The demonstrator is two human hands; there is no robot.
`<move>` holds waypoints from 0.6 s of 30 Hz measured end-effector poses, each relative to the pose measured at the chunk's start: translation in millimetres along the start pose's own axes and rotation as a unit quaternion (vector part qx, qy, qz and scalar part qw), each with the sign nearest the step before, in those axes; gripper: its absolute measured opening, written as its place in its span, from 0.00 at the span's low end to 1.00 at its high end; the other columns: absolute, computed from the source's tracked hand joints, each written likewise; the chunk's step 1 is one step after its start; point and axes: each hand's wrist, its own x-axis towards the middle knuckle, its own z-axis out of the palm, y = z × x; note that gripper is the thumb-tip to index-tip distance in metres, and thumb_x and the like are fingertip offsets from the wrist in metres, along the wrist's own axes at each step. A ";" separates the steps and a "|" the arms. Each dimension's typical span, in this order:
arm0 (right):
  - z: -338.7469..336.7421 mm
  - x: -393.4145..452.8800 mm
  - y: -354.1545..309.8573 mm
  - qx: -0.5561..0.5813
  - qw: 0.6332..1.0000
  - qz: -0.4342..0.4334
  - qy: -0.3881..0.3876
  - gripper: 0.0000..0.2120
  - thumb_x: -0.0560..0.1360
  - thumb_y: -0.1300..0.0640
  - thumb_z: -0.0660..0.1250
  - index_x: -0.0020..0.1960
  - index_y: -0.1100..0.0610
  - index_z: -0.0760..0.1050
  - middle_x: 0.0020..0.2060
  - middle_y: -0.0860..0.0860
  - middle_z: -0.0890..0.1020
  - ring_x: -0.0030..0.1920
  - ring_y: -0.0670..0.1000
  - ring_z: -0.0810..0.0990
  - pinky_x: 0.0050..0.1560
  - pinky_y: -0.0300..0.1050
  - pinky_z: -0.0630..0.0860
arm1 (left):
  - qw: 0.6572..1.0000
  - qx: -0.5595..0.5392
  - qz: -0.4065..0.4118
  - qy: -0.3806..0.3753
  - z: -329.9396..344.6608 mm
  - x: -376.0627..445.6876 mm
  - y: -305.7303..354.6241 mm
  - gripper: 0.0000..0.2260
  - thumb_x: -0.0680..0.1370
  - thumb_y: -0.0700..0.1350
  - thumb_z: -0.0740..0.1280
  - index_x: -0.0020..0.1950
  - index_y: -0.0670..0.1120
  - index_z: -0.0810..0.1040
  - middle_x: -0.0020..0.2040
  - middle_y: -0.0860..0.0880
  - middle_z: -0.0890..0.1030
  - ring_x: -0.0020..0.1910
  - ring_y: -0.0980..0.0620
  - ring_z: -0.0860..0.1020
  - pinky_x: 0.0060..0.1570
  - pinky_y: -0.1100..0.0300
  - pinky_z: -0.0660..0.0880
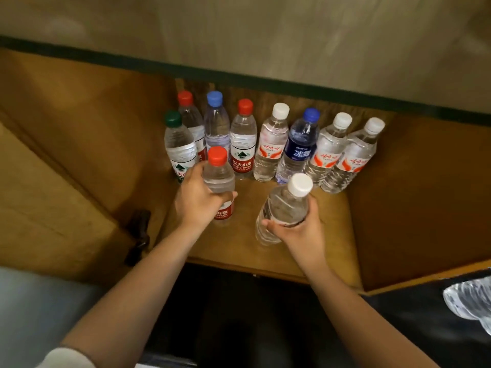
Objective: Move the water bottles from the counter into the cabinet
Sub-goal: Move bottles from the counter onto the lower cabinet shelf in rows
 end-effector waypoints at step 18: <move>13.1 2.5 33.0 0.053 0.993 0.050 -0.092 0.40 0.65 0.53 0.73 0.71 0.45 0.56 0.57 0.29 0.69 0.55 0.26 0.71 0.50 0.22 0.70 | 0.740 -0.474 -0.469 -0.090 14.6 -47.9 -27.0 0.25 0.71 0.39 0.72 0.66 0.43 0.68 0.54 0.42 0.80 0.52 0.45 0.79 0.44 0.53 0.78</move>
